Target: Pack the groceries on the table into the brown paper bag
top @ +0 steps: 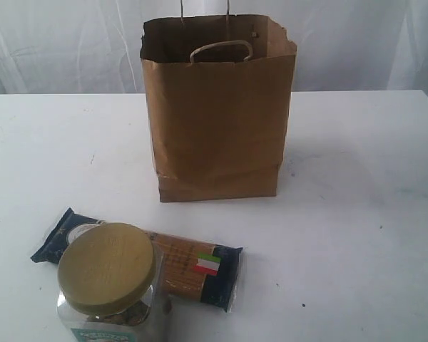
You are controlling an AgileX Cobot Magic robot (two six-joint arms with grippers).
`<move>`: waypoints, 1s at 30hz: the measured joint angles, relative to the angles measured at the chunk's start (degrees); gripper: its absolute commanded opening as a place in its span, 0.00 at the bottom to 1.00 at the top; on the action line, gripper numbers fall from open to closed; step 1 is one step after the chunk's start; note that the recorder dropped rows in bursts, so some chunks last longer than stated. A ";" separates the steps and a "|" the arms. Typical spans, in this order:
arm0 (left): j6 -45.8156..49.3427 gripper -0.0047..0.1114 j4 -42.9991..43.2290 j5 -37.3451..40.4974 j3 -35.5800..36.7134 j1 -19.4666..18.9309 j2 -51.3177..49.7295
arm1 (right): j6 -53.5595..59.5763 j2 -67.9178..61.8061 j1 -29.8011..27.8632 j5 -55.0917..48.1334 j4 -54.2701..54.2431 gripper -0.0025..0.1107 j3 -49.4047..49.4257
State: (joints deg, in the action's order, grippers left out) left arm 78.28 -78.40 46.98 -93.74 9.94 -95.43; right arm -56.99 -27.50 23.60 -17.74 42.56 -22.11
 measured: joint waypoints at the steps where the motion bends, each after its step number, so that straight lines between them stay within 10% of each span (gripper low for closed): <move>1: 3.08 0.11 -1.91 -0.61 0.00 0.46 -1.21 | 0.00 0.00 0.00 0.00 0.00 0.02 0.00; 10: 12.56 0.53 -4.58 -2.53 0.00 2.47 -8.81 | 0.00 0.00 0.00 -0.10 0.00 0.02 0.00; 15: 12.02 0.60 -4.58 -2.86 0.00 2.47 -9.62 | -0.37 0.00 0.00 -0.10 0.00 0.02 0.00; 20: 10.36 0.47 -4.43 -3.49 0.00 2.56 -8.97 | -1.75 0.00 0.00 -0.10 0.00 0.02 0.00; 25: 4.92 0.06 -0.46 -9.44 0.00 2.56 -4.96 | -1.94 0.00 0.00 -0.10 0.00 0.02 0.00; 30: -8.87 0.04 14.92 -15.41 0.00 2.56 1.40 | -1.94 0.00 0.00 -0.10 0.00 0.02 0.00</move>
State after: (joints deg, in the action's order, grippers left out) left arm 69.41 -63.48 31.57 -93.74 12.50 -94.02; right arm -58.94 -27.50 23.60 -17.84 42.56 -22.11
